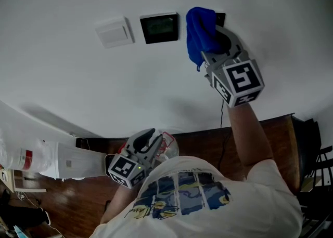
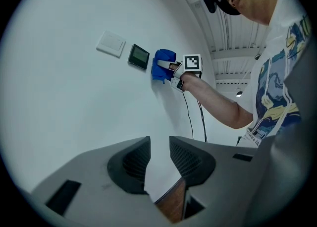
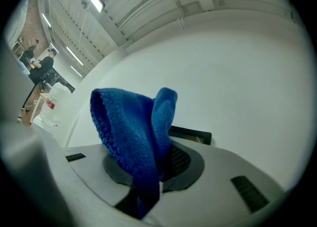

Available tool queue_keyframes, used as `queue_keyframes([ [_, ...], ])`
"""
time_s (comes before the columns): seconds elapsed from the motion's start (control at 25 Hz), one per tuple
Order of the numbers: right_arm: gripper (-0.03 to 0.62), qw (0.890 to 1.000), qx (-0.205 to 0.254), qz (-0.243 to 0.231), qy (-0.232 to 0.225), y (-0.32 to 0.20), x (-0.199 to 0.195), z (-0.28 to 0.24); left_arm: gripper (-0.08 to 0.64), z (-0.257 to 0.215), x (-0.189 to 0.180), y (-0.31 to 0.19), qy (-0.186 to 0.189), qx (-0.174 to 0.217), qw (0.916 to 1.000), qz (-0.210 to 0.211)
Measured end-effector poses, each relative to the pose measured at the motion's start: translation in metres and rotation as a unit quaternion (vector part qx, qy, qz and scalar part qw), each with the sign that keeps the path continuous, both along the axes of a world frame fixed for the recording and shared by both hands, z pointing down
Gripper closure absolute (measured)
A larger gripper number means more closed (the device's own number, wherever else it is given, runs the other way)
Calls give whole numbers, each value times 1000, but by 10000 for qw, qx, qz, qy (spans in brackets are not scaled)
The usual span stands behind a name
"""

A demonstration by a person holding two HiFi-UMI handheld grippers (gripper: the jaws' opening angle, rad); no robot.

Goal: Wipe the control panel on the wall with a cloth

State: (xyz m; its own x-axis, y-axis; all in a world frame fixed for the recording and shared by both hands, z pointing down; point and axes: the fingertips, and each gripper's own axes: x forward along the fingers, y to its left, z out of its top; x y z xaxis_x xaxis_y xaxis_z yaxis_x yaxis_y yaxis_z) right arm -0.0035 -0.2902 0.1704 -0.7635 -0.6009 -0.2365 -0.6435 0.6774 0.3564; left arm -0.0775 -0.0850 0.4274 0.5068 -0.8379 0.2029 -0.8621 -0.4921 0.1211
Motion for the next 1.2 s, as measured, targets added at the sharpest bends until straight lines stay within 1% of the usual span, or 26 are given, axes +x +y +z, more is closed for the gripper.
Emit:
queue_keyframes([
  [0.16, 497, 9998, -36, 215, 9, -13, 29, 0, 463, -3, 13, -7, 25, -4, 9999, 105],
  [0.28, 497, 9993, -63, 366, 18, -21, 50, 1, 463, -4, 17, -10, 44, -98, 9999, 96],
  [0.52, 497, 9983, -54, 571, -57, -30, 80, 0, 463, -5, 30, -18, -24, -76, 9998, 200],
  [0.64, 497, 9977, -142, 657, -77, -37, 89, 5, 463, -4, 31, -19, 44, -80, 9998, 161],
  [0.76, 497, 9976, -152, 668, -78, -43, 92, 6, 463, -4, 32, -22, -4, -79, 9998, 162],
  [0.92, 497, 9977, -192, 626, -152, -43, 94, 7, 463, -8, 28, -20, 3, -33, 10000, 60],
  [1.08, 497, 9982, -125, 532, -227, -35, 99, 4, 463, -12, 25, -21, -38, 65, 10000, -4],
  [1.2, 497, 9984, -162, 482, -233, -17, 107, 13, 463, -16, 21, -18, 1, 125, 9999, -93],
])
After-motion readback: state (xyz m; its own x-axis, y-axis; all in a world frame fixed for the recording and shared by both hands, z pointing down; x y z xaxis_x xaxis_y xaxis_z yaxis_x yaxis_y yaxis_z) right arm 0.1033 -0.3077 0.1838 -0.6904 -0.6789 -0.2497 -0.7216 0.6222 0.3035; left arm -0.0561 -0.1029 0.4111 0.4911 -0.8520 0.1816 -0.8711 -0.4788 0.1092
